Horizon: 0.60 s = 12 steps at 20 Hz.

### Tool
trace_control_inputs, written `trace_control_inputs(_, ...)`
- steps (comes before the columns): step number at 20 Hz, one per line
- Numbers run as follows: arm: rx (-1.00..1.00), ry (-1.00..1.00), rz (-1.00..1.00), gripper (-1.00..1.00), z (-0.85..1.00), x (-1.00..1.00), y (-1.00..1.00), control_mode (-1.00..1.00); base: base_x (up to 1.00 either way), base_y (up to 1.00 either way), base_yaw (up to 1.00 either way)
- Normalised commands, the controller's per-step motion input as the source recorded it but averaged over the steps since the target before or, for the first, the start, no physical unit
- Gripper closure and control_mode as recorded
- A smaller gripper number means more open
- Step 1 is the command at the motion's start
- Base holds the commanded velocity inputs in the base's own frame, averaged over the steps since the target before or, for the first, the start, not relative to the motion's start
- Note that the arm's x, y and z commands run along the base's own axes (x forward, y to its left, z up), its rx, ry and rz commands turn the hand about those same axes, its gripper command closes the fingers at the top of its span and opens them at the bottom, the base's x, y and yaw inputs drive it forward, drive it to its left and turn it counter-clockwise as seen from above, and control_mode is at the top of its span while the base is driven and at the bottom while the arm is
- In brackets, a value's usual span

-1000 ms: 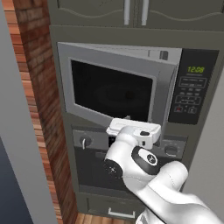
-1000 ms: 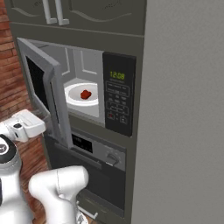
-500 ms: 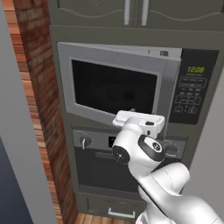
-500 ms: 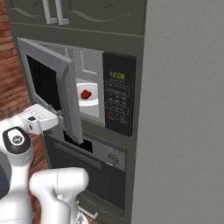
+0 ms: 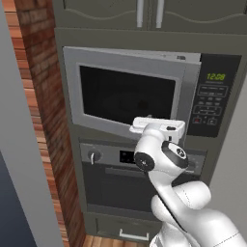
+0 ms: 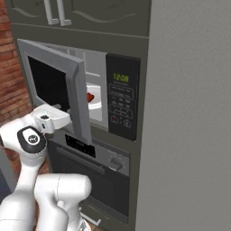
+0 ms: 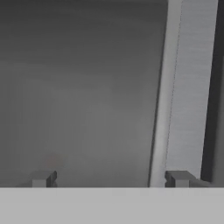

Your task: Pick the bell pepper from the counter and place it in the microwave. Then turn on the microwave.

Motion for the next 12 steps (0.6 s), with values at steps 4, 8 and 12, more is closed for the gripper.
trace_control_inputs(4, 0.0, 0.0, 0.07, -1.0, 0.0, 0.34, -0.19, -1.0, 0.0, 0.0, 0.0)
trace_control_inputs(8, 0.0, 0.0, 0.06, -1.0, 0.0, 0.32, -0.11, -1.0, 0.0, 0.0, 0.0)
trace_control_inputs(12, 0.0, 0.0, 0.05, -1.0, 0.0, 0.38, -0.09, -1.0, 0.0, 0.0, 0.0)
